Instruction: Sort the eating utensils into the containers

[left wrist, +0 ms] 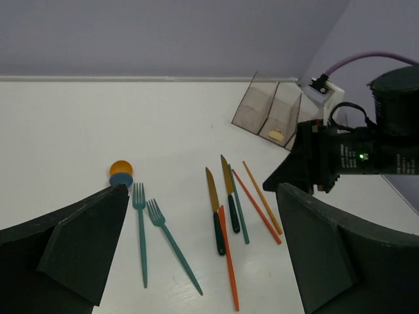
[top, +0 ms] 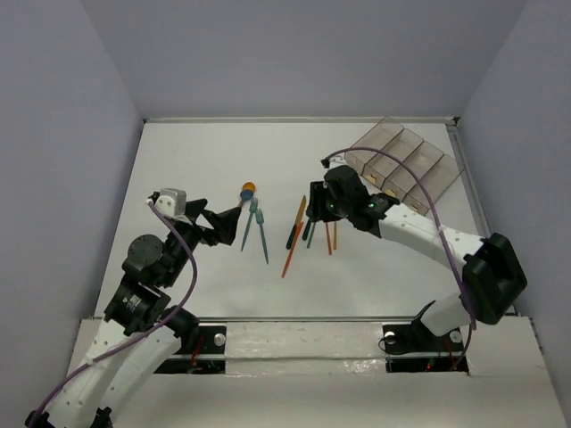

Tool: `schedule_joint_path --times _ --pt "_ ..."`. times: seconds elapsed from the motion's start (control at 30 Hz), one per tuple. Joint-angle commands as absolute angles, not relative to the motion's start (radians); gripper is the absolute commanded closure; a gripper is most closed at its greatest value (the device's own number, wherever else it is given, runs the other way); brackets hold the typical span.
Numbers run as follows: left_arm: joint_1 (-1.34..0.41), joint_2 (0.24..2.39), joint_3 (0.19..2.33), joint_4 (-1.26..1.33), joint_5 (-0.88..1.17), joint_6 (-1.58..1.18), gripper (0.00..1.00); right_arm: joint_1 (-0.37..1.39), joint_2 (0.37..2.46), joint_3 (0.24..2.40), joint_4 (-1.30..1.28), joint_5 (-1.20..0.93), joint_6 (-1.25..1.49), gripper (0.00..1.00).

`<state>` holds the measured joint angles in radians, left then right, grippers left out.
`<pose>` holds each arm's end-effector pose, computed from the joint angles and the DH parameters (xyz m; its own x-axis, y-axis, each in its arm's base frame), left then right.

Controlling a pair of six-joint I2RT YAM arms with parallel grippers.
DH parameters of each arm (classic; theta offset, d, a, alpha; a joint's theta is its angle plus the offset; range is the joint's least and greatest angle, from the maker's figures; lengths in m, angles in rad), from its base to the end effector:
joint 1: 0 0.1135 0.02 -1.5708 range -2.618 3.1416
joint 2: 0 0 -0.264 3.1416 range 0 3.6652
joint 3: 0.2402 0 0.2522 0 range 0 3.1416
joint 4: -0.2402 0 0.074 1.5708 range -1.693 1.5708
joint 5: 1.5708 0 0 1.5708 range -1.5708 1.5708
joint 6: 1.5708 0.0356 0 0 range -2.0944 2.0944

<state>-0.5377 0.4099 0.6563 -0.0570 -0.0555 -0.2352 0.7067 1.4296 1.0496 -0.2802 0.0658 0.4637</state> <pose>0.0941 -0.0538 0.3573 0.0490 -0.3001 -0.9526 0.4895 0.8386 -0.2390 0.2442 0.2054 0.2726 -0.6893 -0.0017 -0.7245 -0.3356 0.8870 0.3172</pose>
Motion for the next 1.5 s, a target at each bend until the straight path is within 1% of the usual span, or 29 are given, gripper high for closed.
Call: schedule_joint_path --times 0.0,0.07,0.1,0.13,0.17,0.2,0.23,0.27,0.33,0.37,0.47,0.53,0.73,0.9,0.93,1.03,1.1,1.23,1.33,1.4,1.47 --pt "-0.545 0.431 0.675 -0.083 -0.034 -0.241 0.01 0.761 1.586 1.202 -0.314 0.253 0.468 0.48" --pt "-0.545 0.423 0.675 -0.087 -0.034 -0.238 0.01 0.770 1.638 1.235 -0.337 0.322 0.488 0.48" --pt "-0.545 0.411 0.672 -0.089 -0.032 -0.236 0.08 0.770 1.675 1.250 -0.347 0.336 0.495 0.48" --pt "-0.545 0.404 0.667 -0.089 -0.032 -0.235 0.12 0.770 1.692 1.255 -0.347 0.348 0.503 0.48" --pt "-0.545 0.397 0.666 -0.087 -0.031 -0.235 0.18 0.770 1.709 1.261 -0.347 0.362 0.506 0.49" --pt "-0.545 0.393 0.664 -0.087 -0.031 -0.233 0.35 0.770 1.727 1.270 -0.350 0.364 0.509 0.49" --pt "-0.545 0.387 0.663 -0.089 -0.032 -0.235 0.41 0.770 1.767 1.293 -0.366 0.364 0.514 0.49" --pt "-0.545 0.385 0.664 -0.092 -0.035 -0.236 0.43 0.770 1.785 1.302 -0.376 0.377 0.531 0.49" --pt "-0.545 0.387 0.666 -0.103 -0.040 -0.239 0.43 0.770 1.813 1.313 -0.393 0.390 0.541 0.50" --pt "-0.545 0.388 0.664 -0.107 -0.037 -0.242 0.41 0.770 1.831 1.316 -0.394 0.409 0.552 0.53" --pt "-0.545 0.390 0.666 -0.113 -0.038 -0.244 0.25 0.770 1.864 1.319 -0.388 0.408 0.568 0.56" --pt "-0.545 0.391 0.666 -0.113 -0.035 -0.242 0.23 0.770 1.884 1.324 -0.379 0.394 0.575 0.59" --pt "-0.545 0.388 0.666 -0.114 -0.023 -0.241 0.14 0.770 1.939 1.354 -0.387 0.425 0.594 0.63" --pt "-0.545 0.388 0.667 -0.109 -0.014 -0.239 0.14 0.770 1.977 1.370 -0.379 0.425 0.604 0.64" --pt "-0.545 0.388 0.666 -0.109 -0.014 -0.238 0.14 0.761 1.982 1.371 -0.379 0.428 0.609 0.66" --pt "-0.545 0.388 0.666 -0.109 -0.012 -0.238 0.14 0.761 1.991 1.373 -0.379 0.437 0.614 0.69" --pt "-0.545 0.391 0.666 -0.109 -0.011 -0.238 0.14 0.761 1.996 1.371 -0.380 0.449 0.623 0.73" --pt "-0.545 0.396 0.664 -0.106 -0.009 -0.238 0.15 0.761 2.009 1.370 -0.384 0.463 0.641 0.74" --pt "-0.545 0.397 0.664 -0.106 -0.008 -0.238 0.17 0.761 2.022 1.374 -0.390 0.476 0.650 0.80" --pt "-0.545 0.399 0.664 -0.104 -0.006 -0.238 0.19 0.761 2.022 1.381 -0.397 0.482 0.658 0.91" --pt "-0.545 0.400 0.663 -0.101 -0.005 -0.238 0.22 0.761 2.013 1.381 -0.394 0.495 0.664 0.96"
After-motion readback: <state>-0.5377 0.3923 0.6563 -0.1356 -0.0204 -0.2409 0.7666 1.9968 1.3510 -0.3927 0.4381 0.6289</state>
